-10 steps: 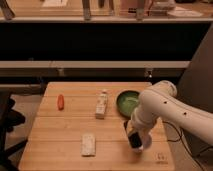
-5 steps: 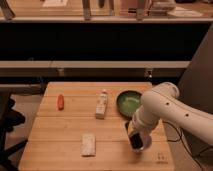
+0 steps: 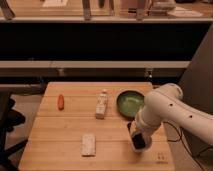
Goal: Place the eraser in the ceramic cup
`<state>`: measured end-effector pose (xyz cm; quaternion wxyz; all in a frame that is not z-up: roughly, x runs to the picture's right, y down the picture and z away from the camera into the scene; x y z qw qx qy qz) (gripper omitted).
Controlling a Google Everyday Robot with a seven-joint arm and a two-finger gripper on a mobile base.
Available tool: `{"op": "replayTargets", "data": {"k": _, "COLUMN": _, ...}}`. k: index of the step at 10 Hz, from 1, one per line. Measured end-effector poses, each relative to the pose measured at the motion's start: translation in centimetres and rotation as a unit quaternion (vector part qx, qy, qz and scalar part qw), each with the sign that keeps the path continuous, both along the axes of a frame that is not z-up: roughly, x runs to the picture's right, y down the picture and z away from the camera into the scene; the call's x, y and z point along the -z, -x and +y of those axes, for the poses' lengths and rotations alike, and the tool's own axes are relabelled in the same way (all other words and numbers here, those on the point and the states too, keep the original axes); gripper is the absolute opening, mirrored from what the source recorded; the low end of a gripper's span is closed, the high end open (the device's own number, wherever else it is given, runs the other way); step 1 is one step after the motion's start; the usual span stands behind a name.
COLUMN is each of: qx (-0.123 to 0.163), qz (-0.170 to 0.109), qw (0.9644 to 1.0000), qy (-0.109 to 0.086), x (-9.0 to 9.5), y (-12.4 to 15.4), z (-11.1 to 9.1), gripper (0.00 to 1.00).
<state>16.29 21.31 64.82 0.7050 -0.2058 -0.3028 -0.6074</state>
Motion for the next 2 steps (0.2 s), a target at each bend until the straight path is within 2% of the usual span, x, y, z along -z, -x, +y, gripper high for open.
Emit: {"op": "replayTargets", "data": {"k": 2, "qx": -0.005, "qz": 0.003, "qw": 1.0, "qy": 0.0, "x": 0.04, "y": -0.33, "z": 0.12, "gripper": 0.8}}
